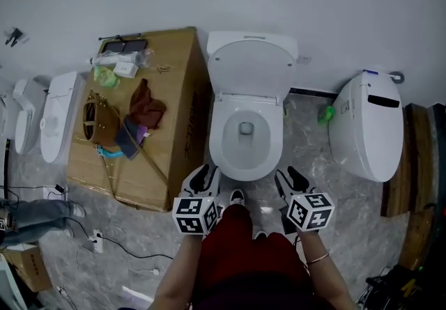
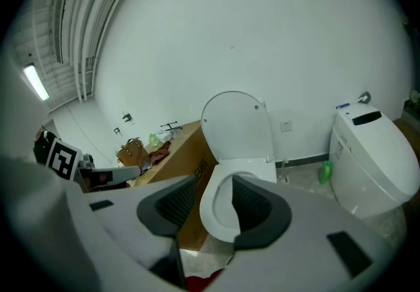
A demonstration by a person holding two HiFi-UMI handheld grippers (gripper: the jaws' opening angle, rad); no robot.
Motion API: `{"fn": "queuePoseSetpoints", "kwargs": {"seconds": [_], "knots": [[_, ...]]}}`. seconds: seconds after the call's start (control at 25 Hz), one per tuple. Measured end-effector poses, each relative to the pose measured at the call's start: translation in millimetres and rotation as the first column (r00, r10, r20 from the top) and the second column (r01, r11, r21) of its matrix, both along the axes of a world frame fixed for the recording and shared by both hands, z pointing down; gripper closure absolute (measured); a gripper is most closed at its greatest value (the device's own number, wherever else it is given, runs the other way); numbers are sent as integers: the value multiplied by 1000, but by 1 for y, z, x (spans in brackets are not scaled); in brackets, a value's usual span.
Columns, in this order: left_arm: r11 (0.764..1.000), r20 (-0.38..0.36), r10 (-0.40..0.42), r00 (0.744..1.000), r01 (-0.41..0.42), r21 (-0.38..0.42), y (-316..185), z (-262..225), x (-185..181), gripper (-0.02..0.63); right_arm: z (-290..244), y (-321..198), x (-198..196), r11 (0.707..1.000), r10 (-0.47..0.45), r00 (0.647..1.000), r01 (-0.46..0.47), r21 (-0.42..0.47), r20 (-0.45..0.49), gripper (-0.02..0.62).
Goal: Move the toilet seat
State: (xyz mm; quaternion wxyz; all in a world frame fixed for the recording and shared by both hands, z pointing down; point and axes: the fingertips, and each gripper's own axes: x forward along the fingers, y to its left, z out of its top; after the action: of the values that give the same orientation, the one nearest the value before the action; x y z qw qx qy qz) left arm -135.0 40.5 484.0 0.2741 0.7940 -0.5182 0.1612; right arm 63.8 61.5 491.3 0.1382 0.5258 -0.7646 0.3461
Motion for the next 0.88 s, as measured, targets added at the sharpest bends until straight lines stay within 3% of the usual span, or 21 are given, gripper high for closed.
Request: {"fn": "queuePoseSetpoints", "kwargs": {"seconds": [0.2, 0.48, 0.88], "knots": [[997, 6, 10, 1000, -9, -78, -19, 31, -9, 482, 31, -17, 4, 994, 35, 999, -33, -106, 17, 374], [982, -21, -44, 999, 40, -186, -44, 80, -22, 456, 75, -19, 6, 972, 73, 997, -65, -224, 24, 342], [944, 26, -75, 997, 79, -322, -48, 173, -21, 446, 175, -29, 23, 913, 183, 982, -154, -378, 42, 318]]}}
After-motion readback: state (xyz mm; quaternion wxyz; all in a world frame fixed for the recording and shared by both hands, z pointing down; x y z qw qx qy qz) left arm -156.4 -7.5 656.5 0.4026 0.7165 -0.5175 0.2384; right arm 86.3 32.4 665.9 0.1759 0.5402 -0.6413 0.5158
